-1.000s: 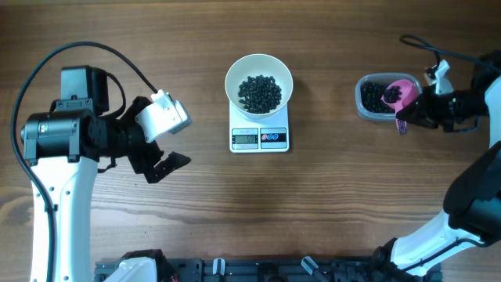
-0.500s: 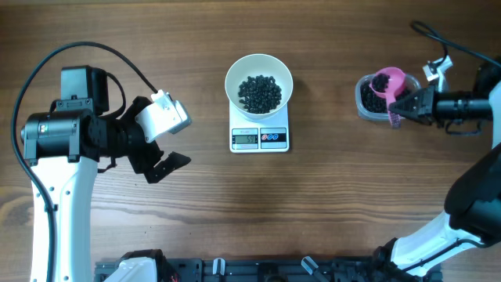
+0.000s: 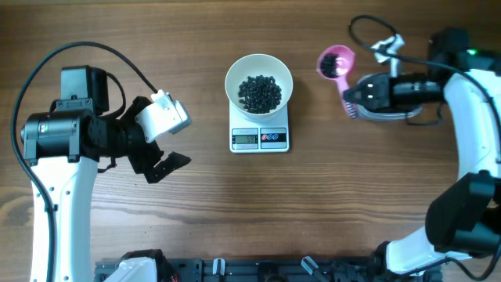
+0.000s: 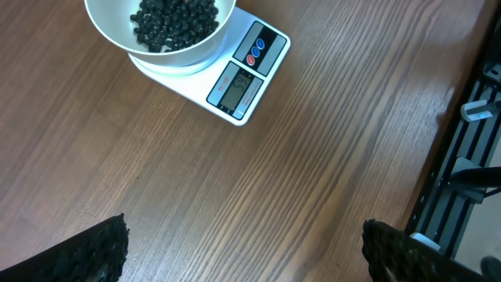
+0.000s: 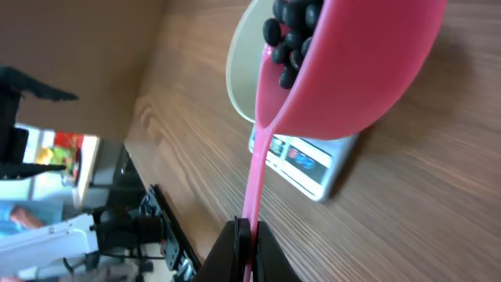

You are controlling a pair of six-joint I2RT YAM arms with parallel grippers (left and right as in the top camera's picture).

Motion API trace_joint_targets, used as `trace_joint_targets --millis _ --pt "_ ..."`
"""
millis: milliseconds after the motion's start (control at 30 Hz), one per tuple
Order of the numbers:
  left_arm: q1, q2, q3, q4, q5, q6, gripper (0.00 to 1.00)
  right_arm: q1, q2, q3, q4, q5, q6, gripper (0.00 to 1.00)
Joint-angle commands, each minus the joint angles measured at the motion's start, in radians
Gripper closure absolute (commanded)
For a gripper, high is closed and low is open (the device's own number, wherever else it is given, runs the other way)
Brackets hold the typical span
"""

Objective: Scoop item into bowl and weigh 150g on scale
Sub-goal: 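Carry the filled scoop left over the white bowl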

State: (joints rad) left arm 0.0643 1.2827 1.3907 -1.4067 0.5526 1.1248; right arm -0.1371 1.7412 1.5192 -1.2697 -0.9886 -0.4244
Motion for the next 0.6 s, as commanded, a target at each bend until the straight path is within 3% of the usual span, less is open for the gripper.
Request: trace_joint_targets --millis 0,233,567 --pt "0.004 -0.011 0.021 0.0 0.026 0.02 0.0 0.097 -0.024 0.009 0.053 0.022 0.081 0.96" --pt "0.004 -0.011 0.021 0.0 0.026 0.02 0.0 0.269 -0.024 0.009 0.182 0.163 0.171 0.96" --pt "0.004 -0.011 0.021 0.0 0.026 0.02 0.0 0.458 -0.024 0.009 0.279 0.494 0.169 0.96"
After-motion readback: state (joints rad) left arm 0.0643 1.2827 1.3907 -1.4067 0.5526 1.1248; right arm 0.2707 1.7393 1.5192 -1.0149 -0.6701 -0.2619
